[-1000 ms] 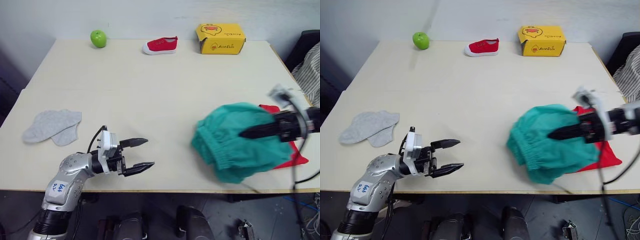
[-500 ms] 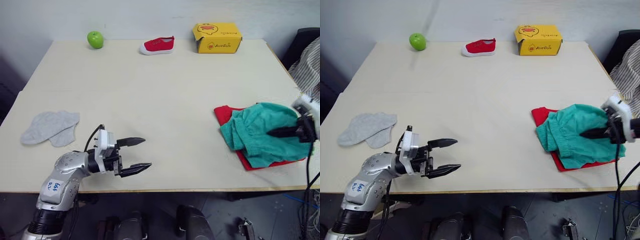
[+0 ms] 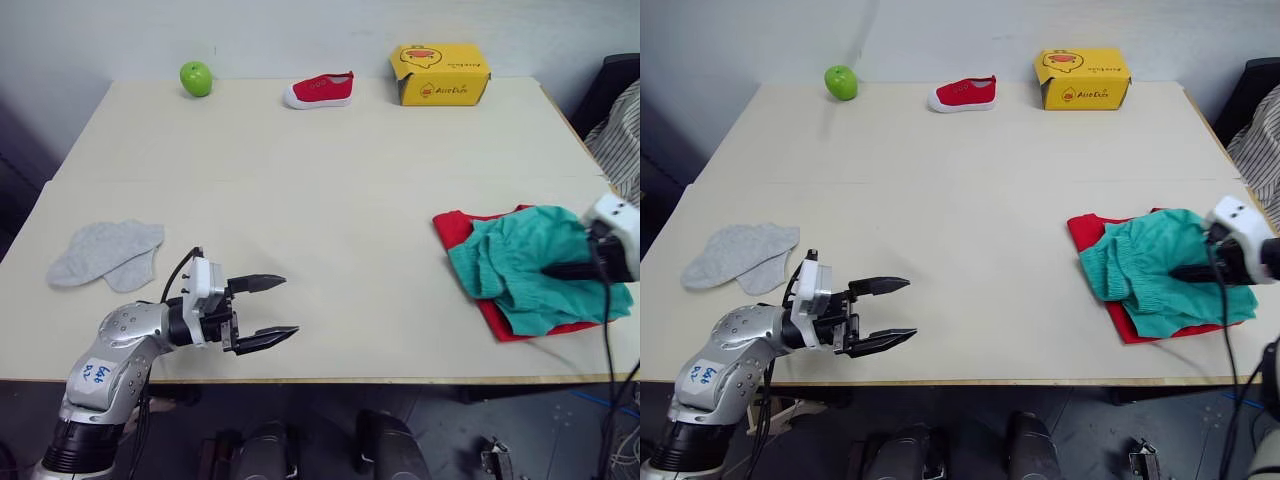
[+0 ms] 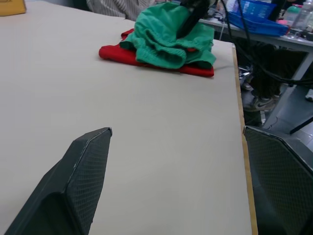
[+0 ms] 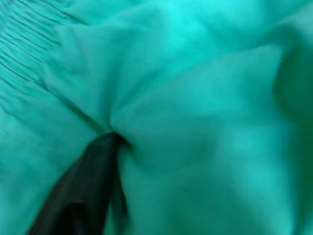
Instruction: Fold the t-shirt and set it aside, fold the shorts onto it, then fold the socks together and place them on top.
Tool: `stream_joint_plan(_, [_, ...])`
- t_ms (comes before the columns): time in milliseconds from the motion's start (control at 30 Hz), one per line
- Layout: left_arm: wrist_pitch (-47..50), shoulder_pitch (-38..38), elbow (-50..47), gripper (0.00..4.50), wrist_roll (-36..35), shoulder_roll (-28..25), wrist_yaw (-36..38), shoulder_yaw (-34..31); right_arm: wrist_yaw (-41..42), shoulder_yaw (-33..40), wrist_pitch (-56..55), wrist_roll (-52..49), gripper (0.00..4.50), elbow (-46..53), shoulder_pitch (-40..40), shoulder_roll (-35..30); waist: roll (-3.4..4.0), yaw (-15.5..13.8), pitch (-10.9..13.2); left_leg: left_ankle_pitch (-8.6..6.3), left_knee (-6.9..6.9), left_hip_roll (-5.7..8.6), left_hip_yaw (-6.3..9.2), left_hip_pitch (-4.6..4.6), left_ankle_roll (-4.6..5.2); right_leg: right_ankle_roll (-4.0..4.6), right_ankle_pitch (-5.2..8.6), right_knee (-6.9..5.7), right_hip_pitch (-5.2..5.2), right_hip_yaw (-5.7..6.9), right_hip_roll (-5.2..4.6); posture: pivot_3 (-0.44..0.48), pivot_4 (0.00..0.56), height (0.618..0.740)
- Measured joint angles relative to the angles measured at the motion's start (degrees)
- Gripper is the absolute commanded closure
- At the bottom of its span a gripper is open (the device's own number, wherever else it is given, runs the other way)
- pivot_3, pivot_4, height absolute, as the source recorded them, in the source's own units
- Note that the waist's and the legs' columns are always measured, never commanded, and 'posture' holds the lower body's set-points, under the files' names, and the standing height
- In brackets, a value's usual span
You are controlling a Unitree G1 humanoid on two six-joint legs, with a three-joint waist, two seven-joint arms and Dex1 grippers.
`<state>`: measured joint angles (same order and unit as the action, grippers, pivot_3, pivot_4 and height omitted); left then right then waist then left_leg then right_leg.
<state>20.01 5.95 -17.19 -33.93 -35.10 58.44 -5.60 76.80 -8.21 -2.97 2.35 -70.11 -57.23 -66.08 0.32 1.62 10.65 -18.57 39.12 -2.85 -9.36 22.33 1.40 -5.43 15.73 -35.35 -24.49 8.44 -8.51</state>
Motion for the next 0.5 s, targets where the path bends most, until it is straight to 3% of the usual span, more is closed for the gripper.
stream_joint_plan(33, [-0.09,0.01,0.02,0.00,0.01,0.00,-0.09,-0.20,-0.05,1.10,-1.37,-0.12,0.03,-0.01,-0.04,-0.89,0.00,0.07,0.00,0.00,0.00,0.00,-0.02,-0.03,0.00,0.00,0.00,-0.01,0.02,-0.01,0.00,0.000,0.150,0.740])
stream_joint_plan(200, [-0.05,-0.34,0.69,0.00,-0.25,-0.07,-2.69,-4.35,0.37,4.57,-11.26,-0.15,0.03,1.42,-0.41,-6.32,0.27,0.23,0.16,0.00,-0.03,-0.02,-0.20,-0.17,-0.01,0.00,0.00,-0.13,-0.05,-0.20,0.02,0.000,0.150,0.740])
stream_joint_plan(333, [-0.06,-2.90,2.35,0.00,-0.42,-2.05,-2.44,-7.63,3.18,8.32,-17.04,-2.85,0.03,6.80,0.37,-6.45,0.25,1.06,0.18,-0.02,-0.03,-0.07,-0.37,-0.29,-0.03,0.00,0.00,-0.19,-0.04,-0.36,0.07,0.000,0.150,0.740])
stream_joint_plan(500, [-1.50,-3.94,3.68,0.00,0.06,-2.70,-1.35,-8.02,4.10,15.42,-11.16,-13.84,0.03,27.83,13.14,0.51,0.15,1.04,0.22,-0.01,-0.01,-0.14,-0.39,-0.34,-0.03,0.00,0.00,-0.29,-0.05,-0.47,0.08,0.000,0.150,0.740])
